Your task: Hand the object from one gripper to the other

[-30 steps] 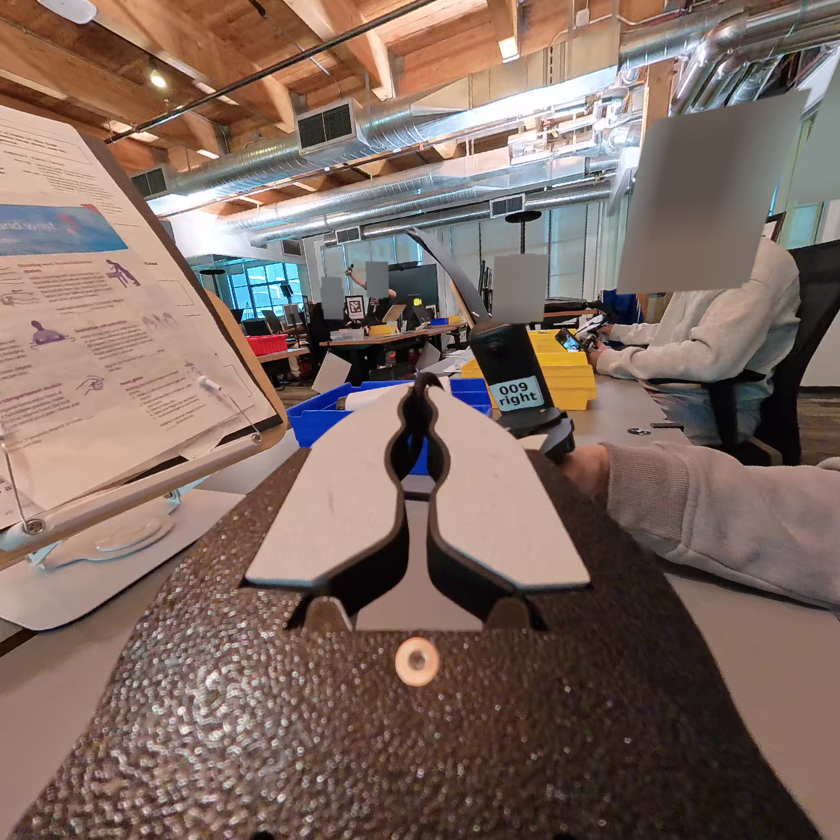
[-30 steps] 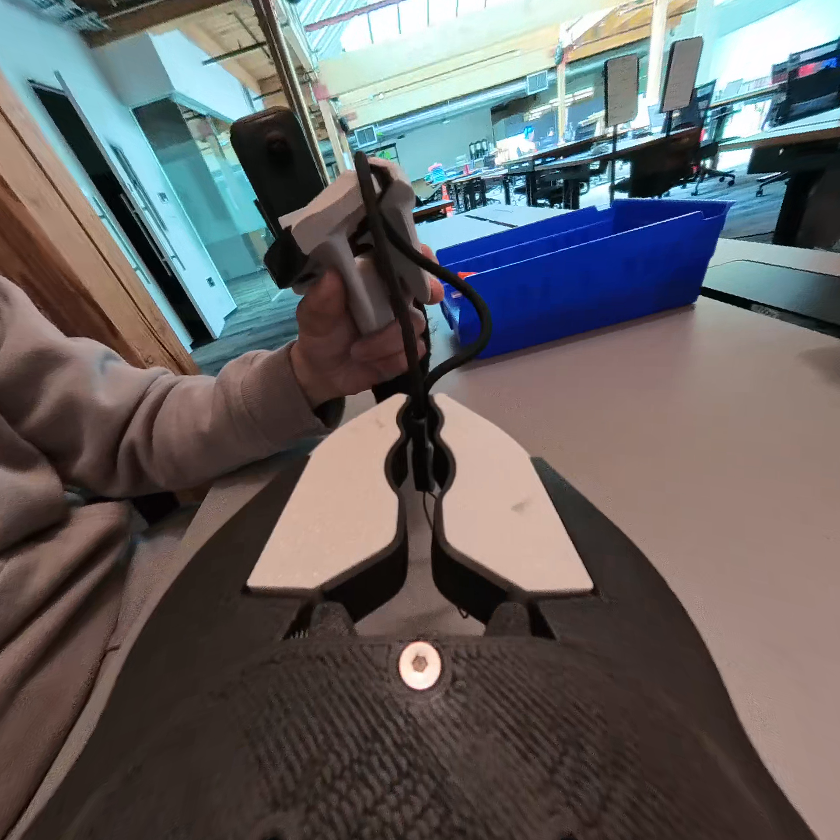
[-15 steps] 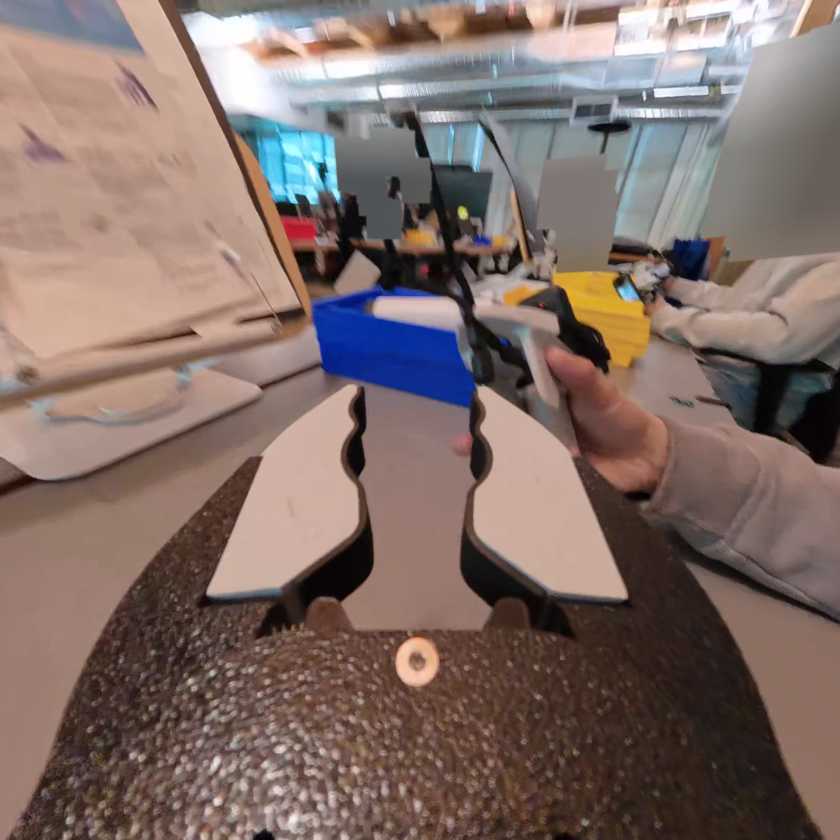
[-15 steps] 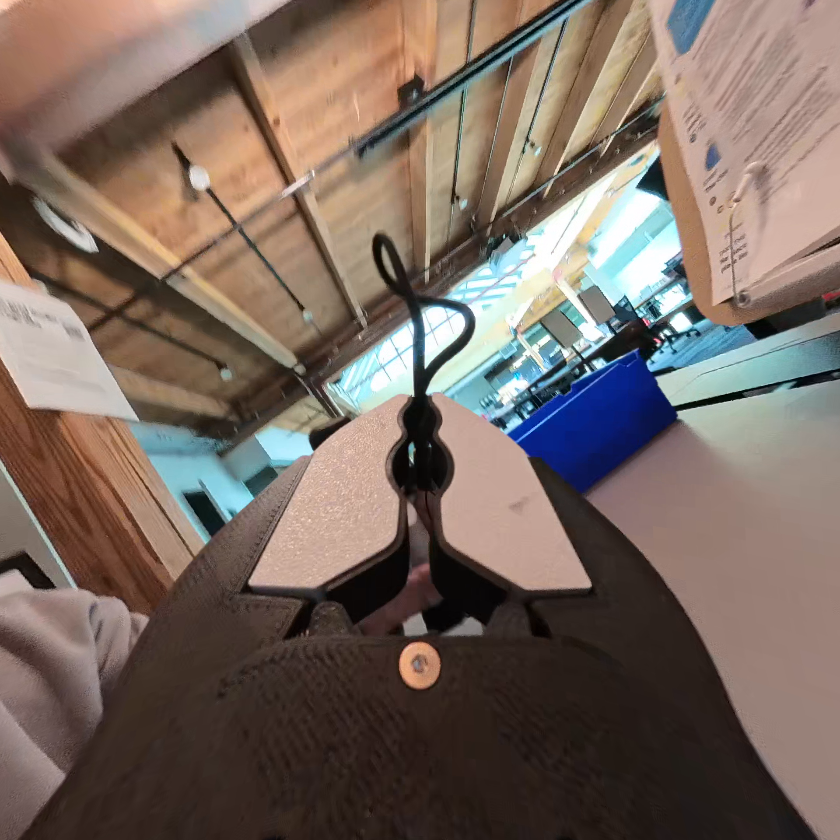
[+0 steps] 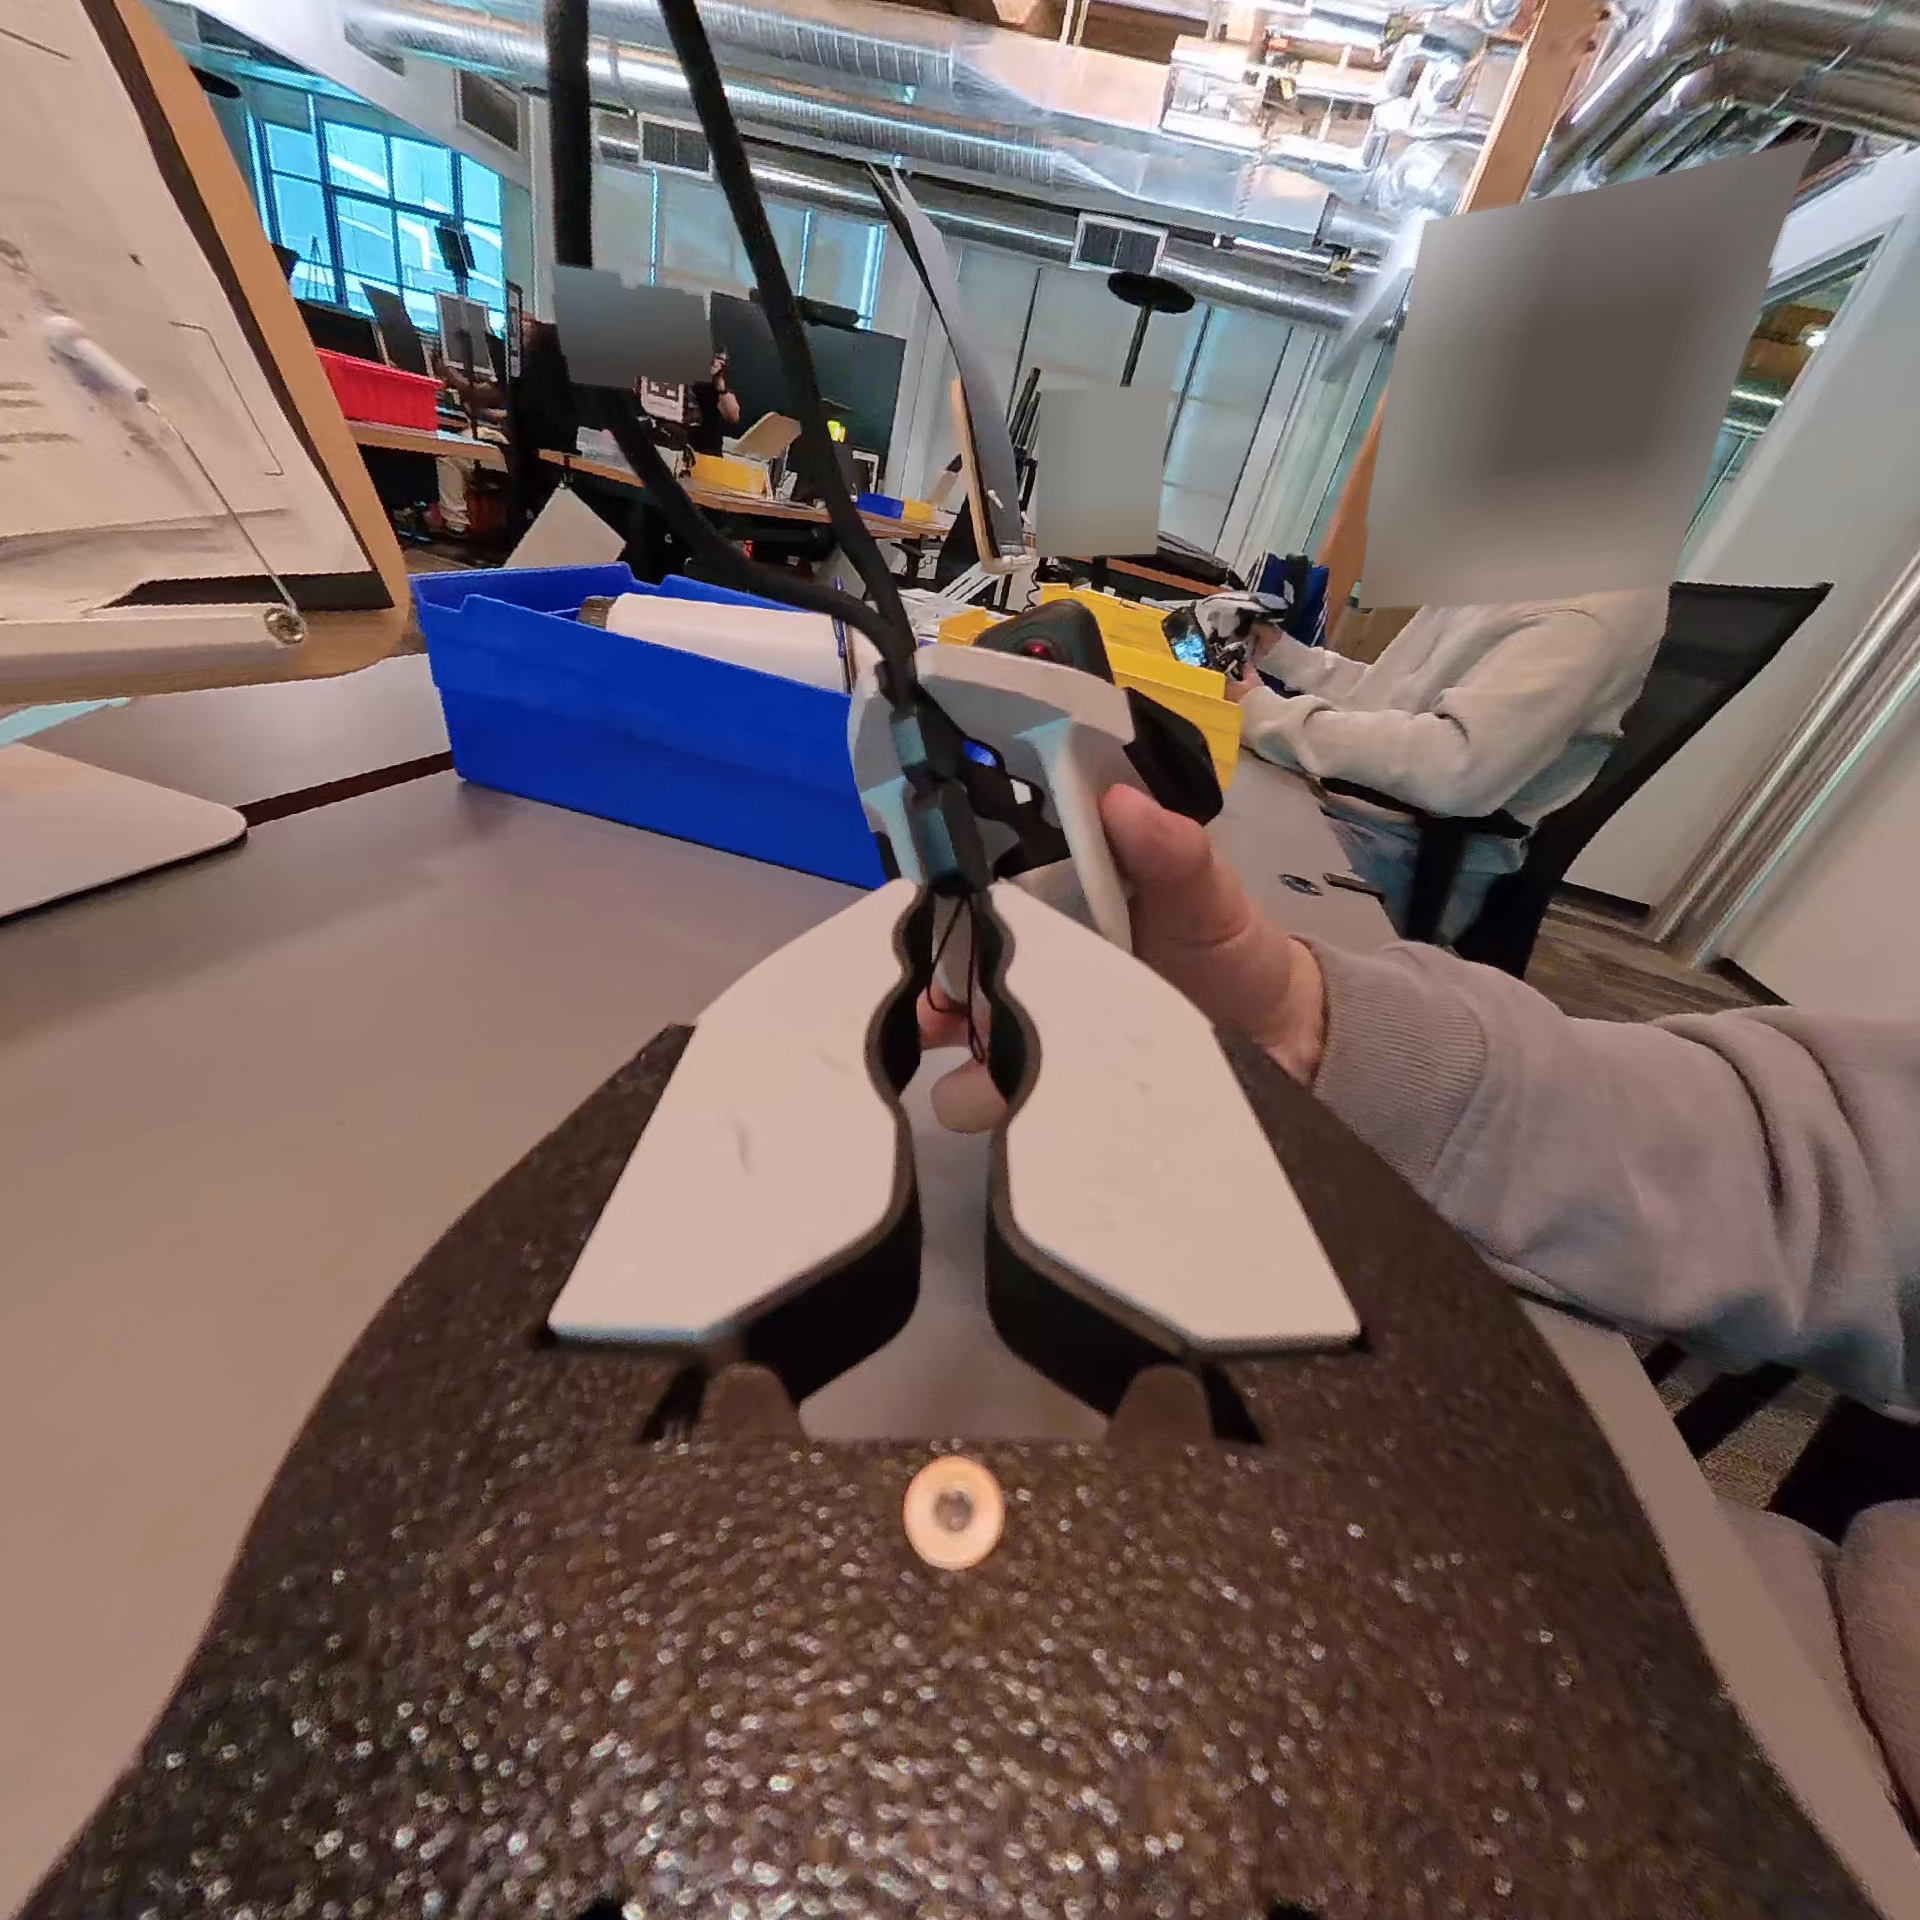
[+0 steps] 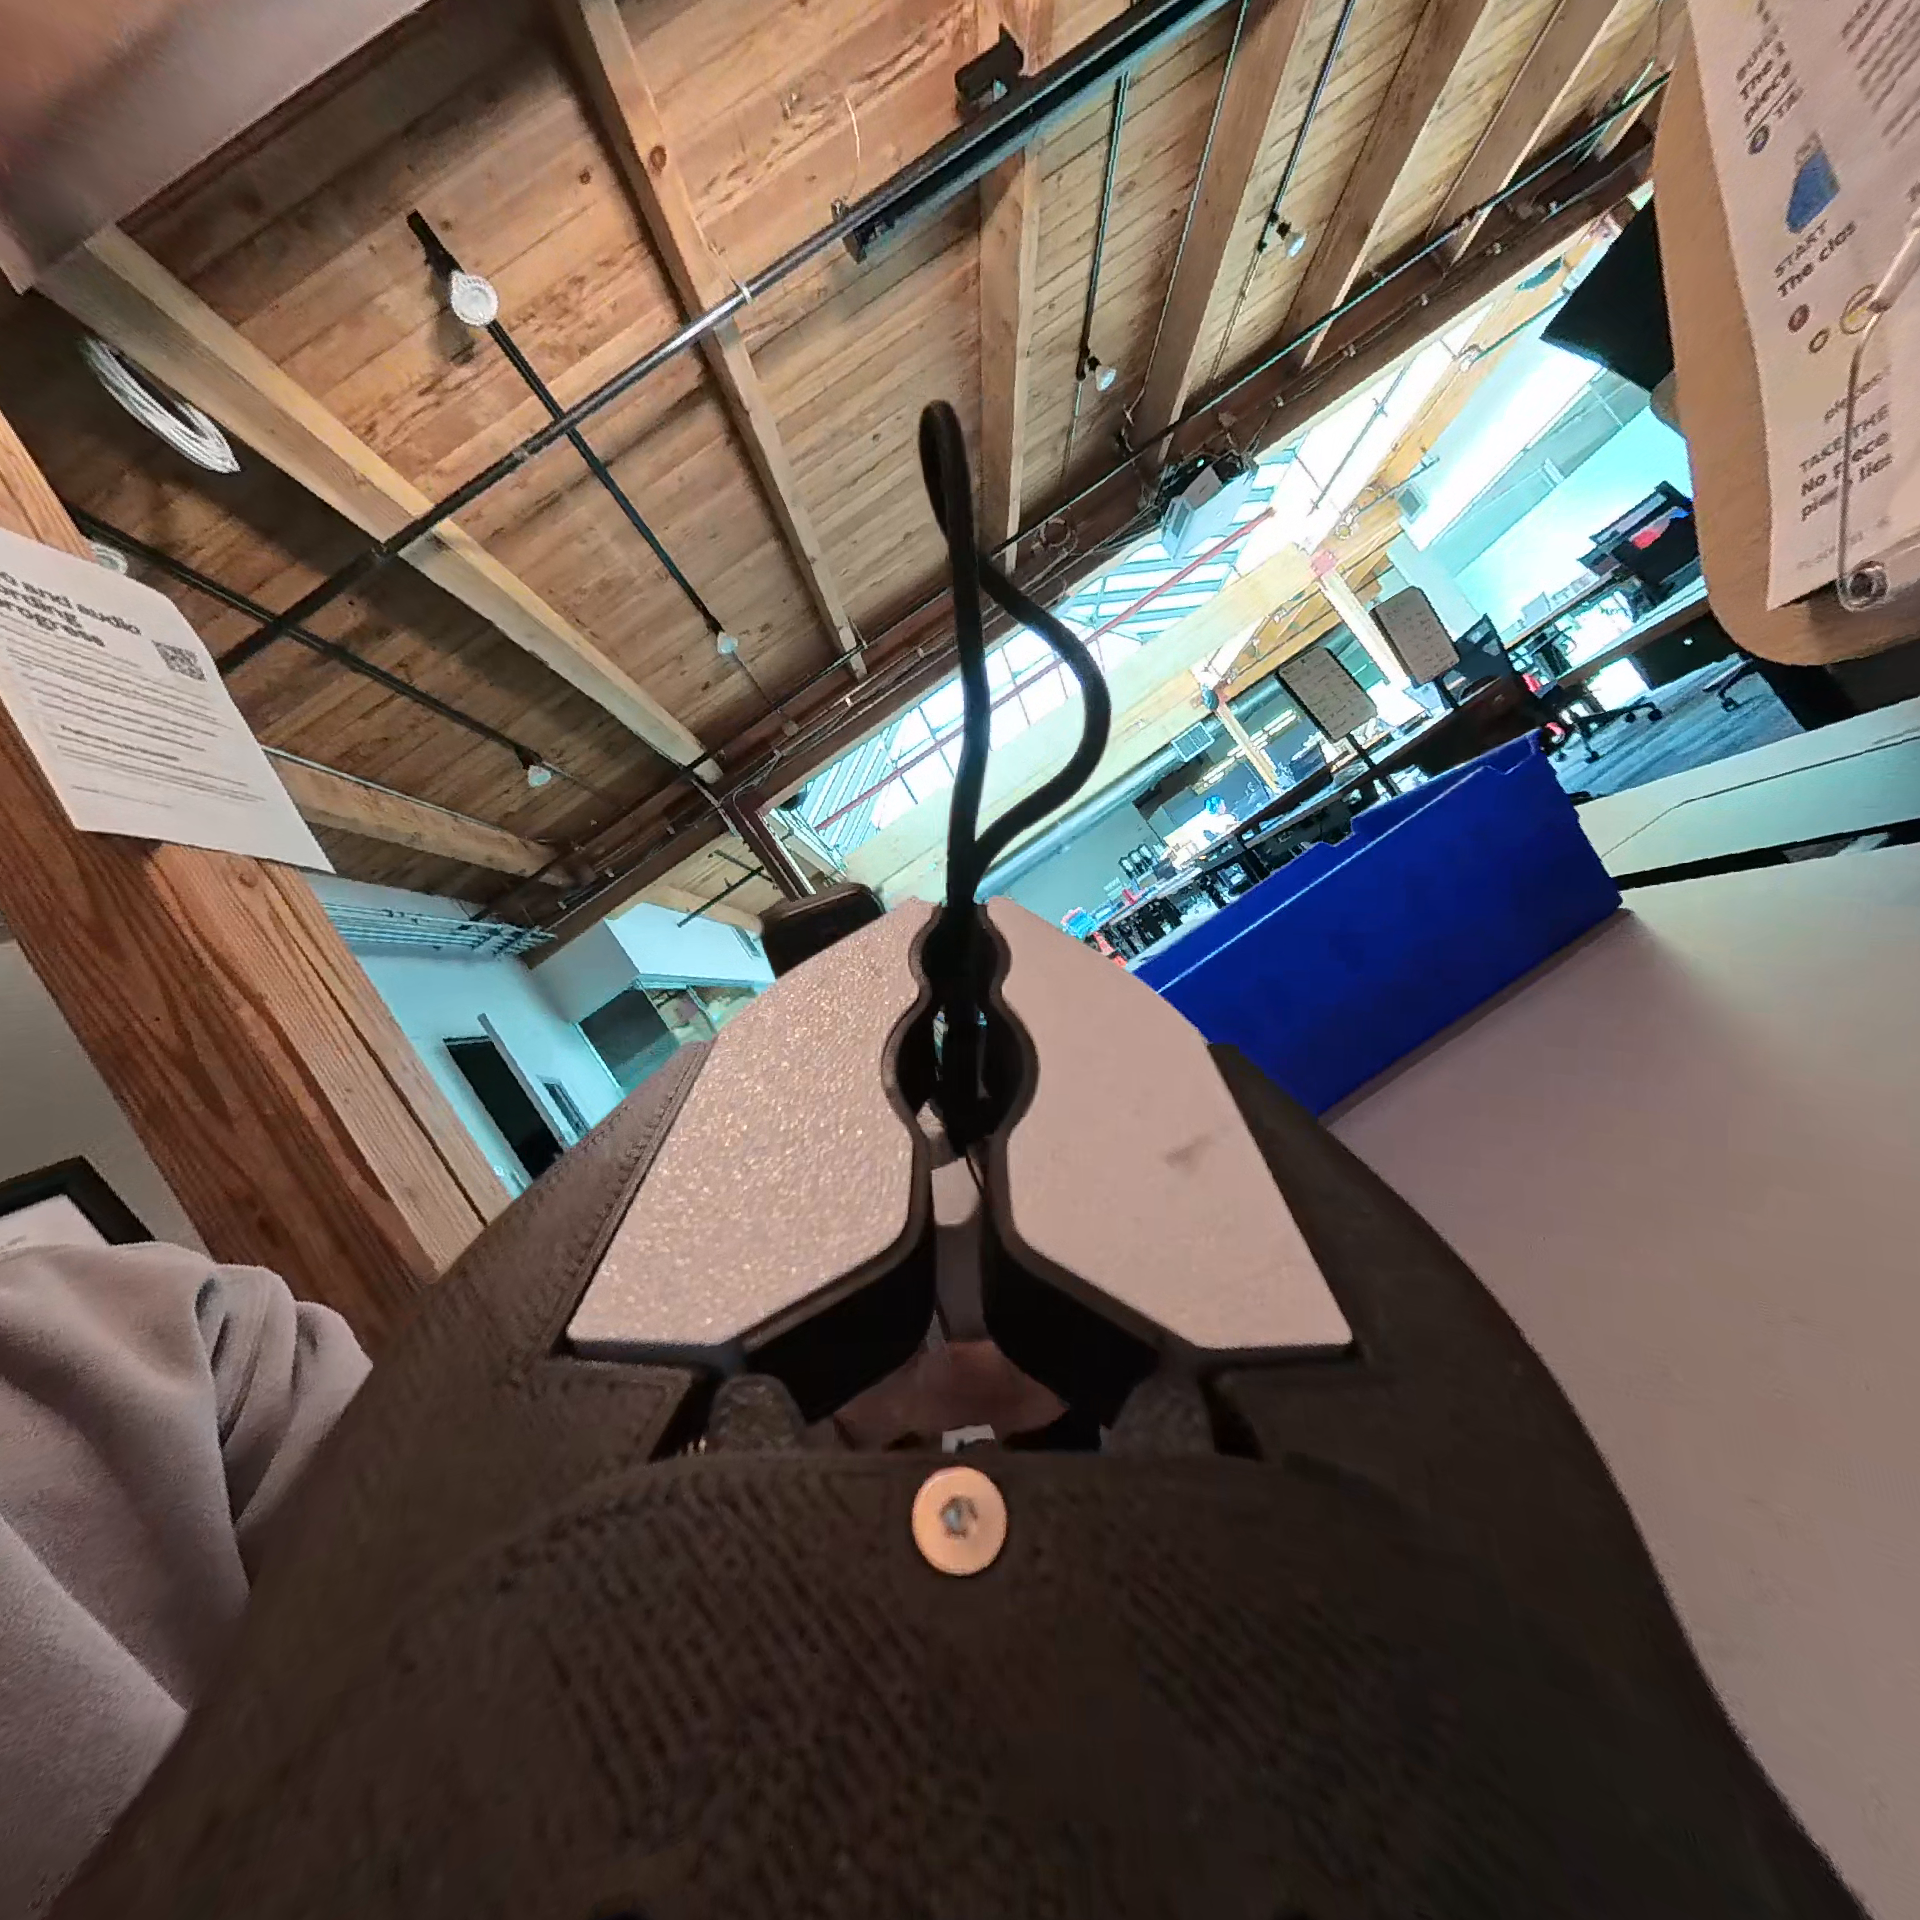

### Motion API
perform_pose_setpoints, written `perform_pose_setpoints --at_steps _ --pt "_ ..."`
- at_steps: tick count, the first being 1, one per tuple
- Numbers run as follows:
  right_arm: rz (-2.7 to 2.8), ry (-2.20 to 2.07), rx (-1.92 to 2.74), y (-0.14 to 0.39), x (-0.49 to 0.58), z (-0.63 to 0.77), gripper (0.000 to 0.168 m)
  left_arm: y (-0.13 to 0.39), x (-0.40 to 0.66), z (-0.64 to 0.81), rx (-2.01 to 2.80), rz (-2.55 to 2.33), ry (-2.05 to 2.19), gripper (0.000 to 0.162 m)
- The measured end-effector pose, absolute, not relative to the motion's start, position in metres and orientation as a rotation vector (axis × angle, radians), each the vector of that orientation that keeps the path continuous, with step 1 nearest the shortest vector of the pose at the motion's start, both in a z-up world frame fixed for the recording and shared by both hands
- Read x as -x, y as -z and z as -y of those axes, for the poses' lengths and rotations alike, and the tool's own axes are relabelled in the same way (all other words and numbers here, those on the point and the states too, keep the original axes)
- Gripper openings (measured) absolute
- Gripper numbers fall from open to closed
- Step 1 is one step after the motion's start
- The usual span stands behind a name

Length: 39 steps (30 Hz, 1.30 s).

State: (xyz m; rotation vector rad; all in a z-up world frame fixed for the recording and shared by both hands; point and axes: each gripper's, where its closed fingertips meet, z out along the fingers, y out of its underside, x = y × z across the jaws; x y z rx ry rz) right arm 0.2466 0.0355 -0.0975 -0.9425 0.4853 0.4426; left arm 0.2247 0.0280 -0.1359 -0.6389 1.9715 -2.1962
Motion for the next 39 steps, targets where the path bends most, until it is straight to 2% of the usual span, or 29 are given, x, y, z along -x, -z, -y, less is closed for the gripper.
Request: perform_pose_setpoints --at_steps 3,6,13,14,18,20,22,25,29,33,35,39 --pt "-0.468 -0.422 0.96 0.097 -0.244 -0.036 0.004 0.138 -0.227 -0.029 0.667 -1.966 2.194 0.015" --pt "-0.464 -0.418 0.962 0.096 -0.244 -0.036 0.004 0.139 -0.227 -0.029 0.633 -1.969 2.155 0.001" --pt "-0.452 -0.269 1.057 0.101 -0.25 -0.032 0.006 0.138 -0.23 -0.035 0.614 -1.979 2.082 0.0" --pt "-0.448 -0.207 1.09 0.102 -0.253 -0.029 0.013 0.137 -0.231 -0.037 0.637 -1.981 2.103 0.0" --pt "-0.347 0.288 1.389 0.121 -0.265 -0.023 0.058 0.136 -0.242 -0.053 0.762 -1.965 2.109 0.0" --pt "-0.22 0.651 1.583 0.133 -0.272 -0.021 0.068 0.137 -0.245 -0.06 0.812 -1.959 2.113 0.0" --pt "-0.077 1.089 1.571 0.121 -0.274 -0.015 0.074 0.139 -0.249 -0.064 0.88 -1.964 2.115 0.0" --pt "0.119 1.419 1.501 0.111 -0.262 -0.021 0.066 0.144 -0.25 -0.064 0.925 -2.002 2.094 0.0" --pt "0.307 1.616 1.52 0.117 -0.256 -0.034 0.053 0.149 -0.239 -0.051 0.944 -2.11 2.157 0.0" --pt "0.378 1.64 1.532 0.121 -0.254 -0.038 0.032 0.15 -0.233 -0.044 0.934 -2.161 2.21 0.0" --pt "0.389 1.639 1.541 0.123 -0.253 -0.039 0.016 0.149 -0.232 -0.043 0.941 -2.155 2.24 0.0" --pt "0.387 1.654 1.588 0.128 -0.257 -0.041 0.008 0.151 -0.229 -0.041 0.951 -2.183 2.266 0.0"
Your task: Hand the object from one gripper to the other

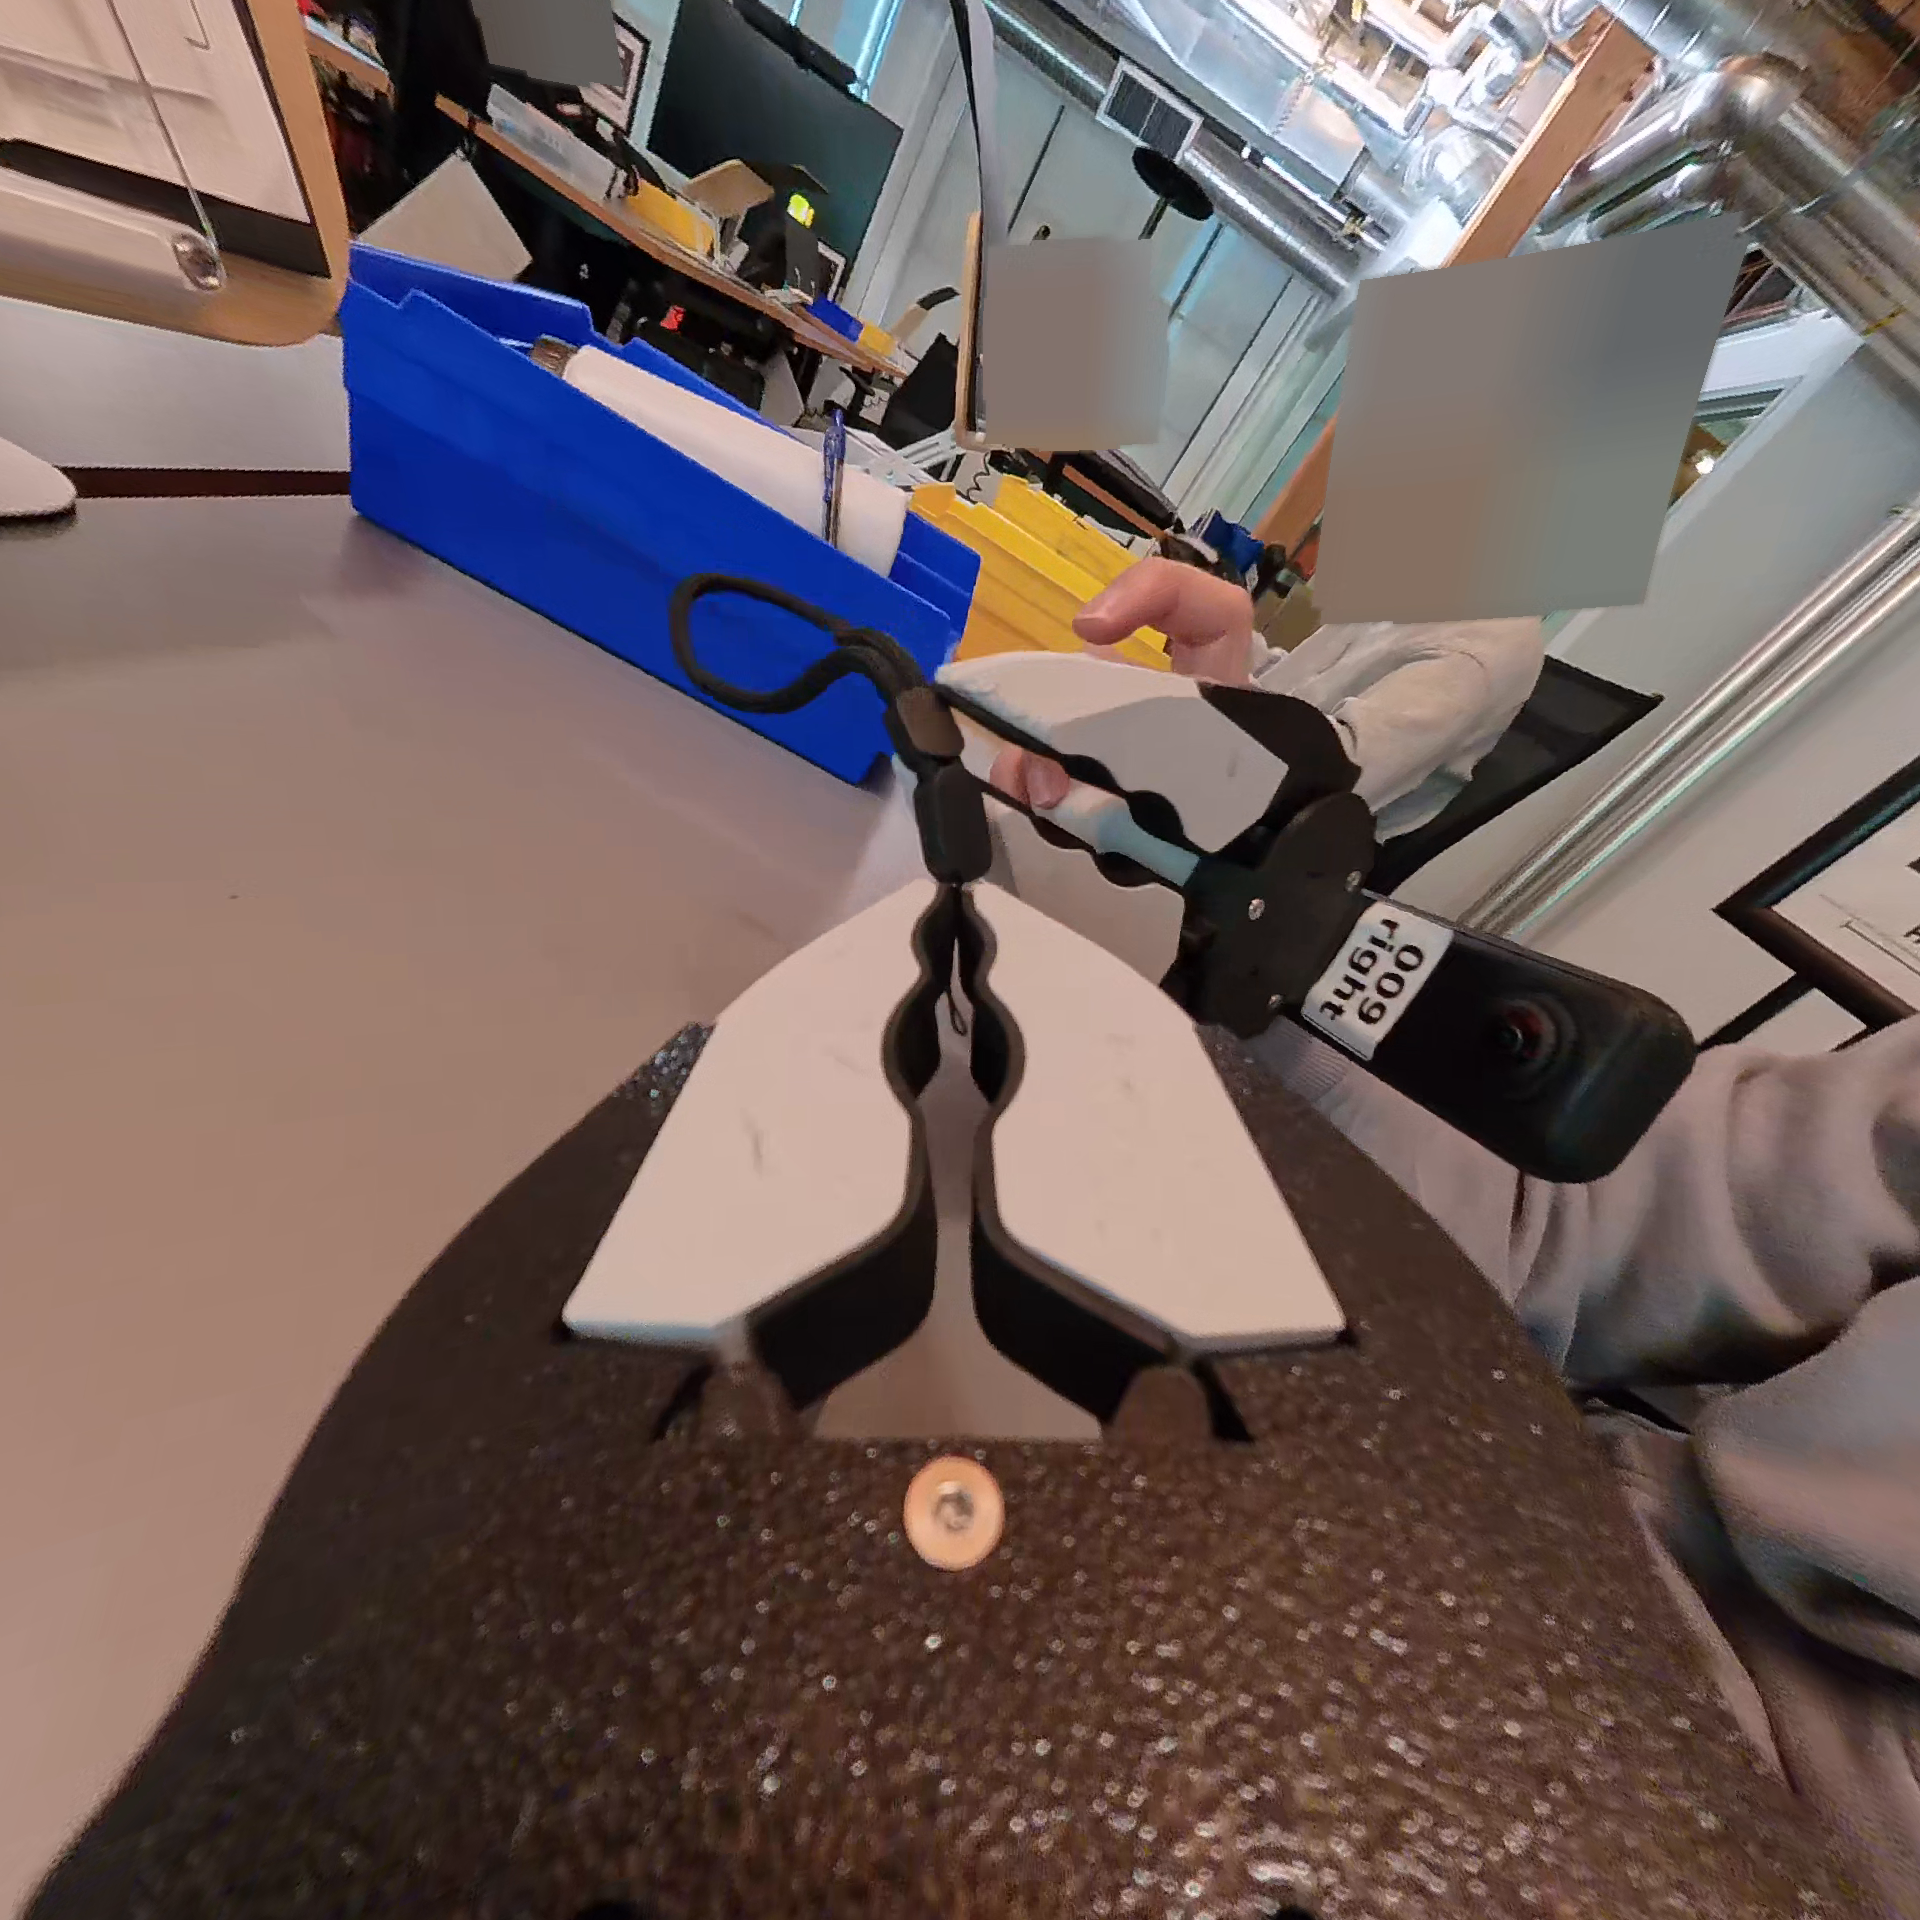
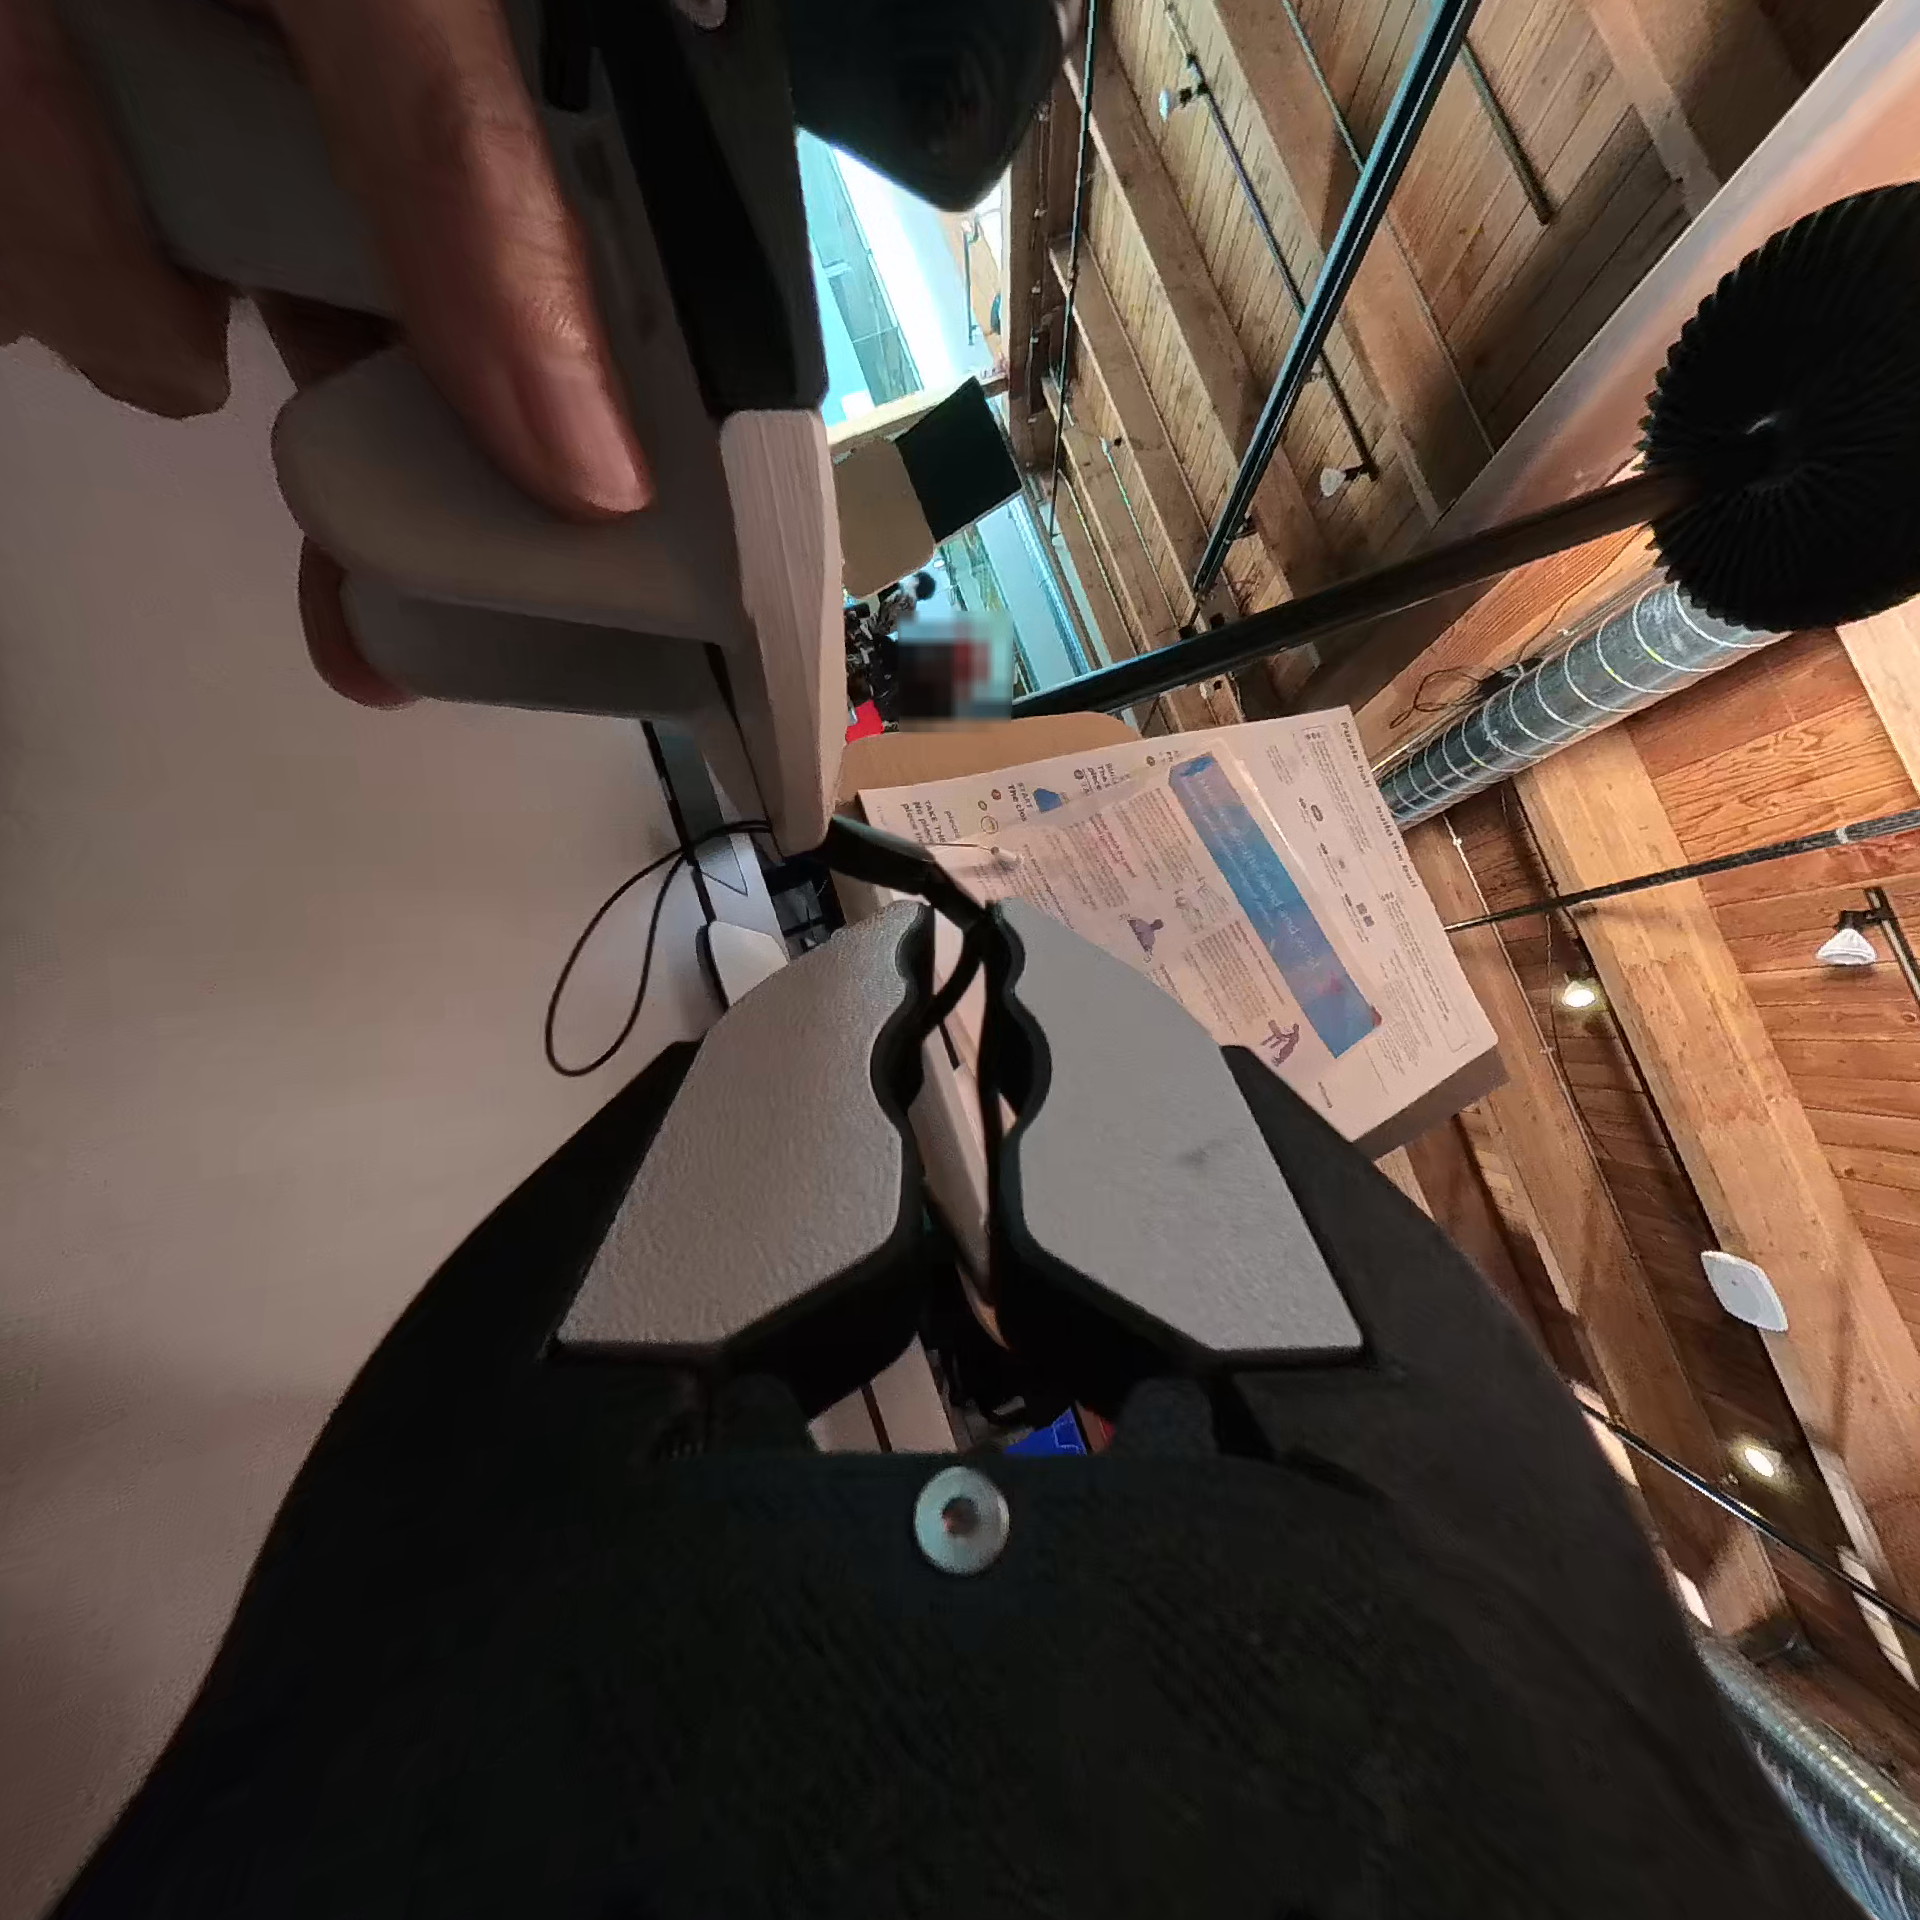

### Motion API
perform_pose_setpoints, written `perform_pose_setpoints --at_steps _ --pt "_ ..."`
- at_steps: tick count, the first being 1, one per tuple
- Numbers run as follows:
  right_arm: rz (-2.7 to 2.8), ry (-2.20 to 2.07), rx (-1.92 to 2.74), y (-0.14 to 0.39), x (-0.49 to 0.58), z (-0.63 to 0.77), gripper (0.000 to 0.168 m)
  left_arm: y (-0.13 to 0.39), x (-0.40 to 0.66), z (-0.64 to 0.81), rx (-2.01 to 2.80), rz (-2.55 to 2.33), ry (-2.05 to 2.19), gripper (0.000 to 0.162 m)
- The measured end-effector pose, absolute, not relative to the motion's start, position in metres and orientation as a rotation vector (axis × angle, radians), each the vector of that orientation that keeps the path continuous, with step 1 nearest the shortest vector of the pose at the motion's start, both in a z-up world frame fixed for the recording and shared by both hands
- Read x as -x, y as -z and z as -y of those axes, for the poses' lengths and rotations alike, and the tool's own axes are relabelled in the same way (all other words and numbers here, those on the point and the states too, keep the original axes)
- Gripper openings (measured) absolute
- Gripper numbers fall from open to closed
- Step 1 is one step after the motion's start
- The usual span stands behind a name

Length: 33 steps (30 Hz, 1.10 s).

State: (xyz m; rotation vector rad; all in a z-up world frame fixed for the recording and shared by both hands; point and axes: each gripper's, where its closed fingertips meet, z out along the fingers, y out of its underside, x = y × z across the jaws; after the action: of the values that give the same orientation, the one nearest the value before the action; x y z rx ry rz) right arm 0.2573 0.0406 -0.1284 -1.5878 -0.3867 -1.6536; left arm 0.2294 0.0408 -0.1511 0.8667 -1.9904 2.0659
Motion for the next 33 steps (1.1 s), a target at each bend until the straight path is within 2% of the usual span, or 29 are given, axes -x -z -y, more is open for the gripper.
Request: perform_pose_setpoints --at_steps 4,6,11,16,17,20,24,29,33 --pt "0.426 1.664 1.577 0.13 -0.256 -0.042 0.012 0.152 -0.225 -0.038 -0.847 1.95 -2.025 0.0" --pt "0.469 1.678 1.584 0.132 -0.254 -0.044 0.029 0.152 -0.223 -0.037 -0.843 1.927 -2.003 0.0" --pt "0.474 1.685 1.66 0.14 -0.261 -0.042 0.008 0.158 -0.224 -0.039 -0.859 1.928 -1.961 0.0" --pt "0.236 1.409 1.68 0.135 -0.26 -0.04 0.005 0.139 -0.229 -0.045 -0.787 1.977 -2.198 0.0" --pt "0.192 1.36 1.685 0.135 -0.261 -0.039 0.005 0.134 -0.231 -0.047 -0.778 2.014 -2.282 0.002" --pt "0.083 1.38 1.742 0.138 -0.274 -0.029 0.005 0.125 -0.237 -0.054 -0.761 2.226 -2.48 0.028" --pt "-0.017 1.393 1.819 0.147 -0.286 -0.022 0.005 0.132 -0.244 -0.054 -0.792 2.491 -2.475 0.041" --pt "-0.093 0.873 1.774 0.155 -0.263 -0.047 0.006 0.131 -0.234 -0.045 -0.591 2.519 -2.556 0.043" --pt "-0.136 0.309 1.703 0.15 -0.233 -0.056 0.005 0.11 -0.209 -0.042 -0.335 2.283 -2.664 0.041"
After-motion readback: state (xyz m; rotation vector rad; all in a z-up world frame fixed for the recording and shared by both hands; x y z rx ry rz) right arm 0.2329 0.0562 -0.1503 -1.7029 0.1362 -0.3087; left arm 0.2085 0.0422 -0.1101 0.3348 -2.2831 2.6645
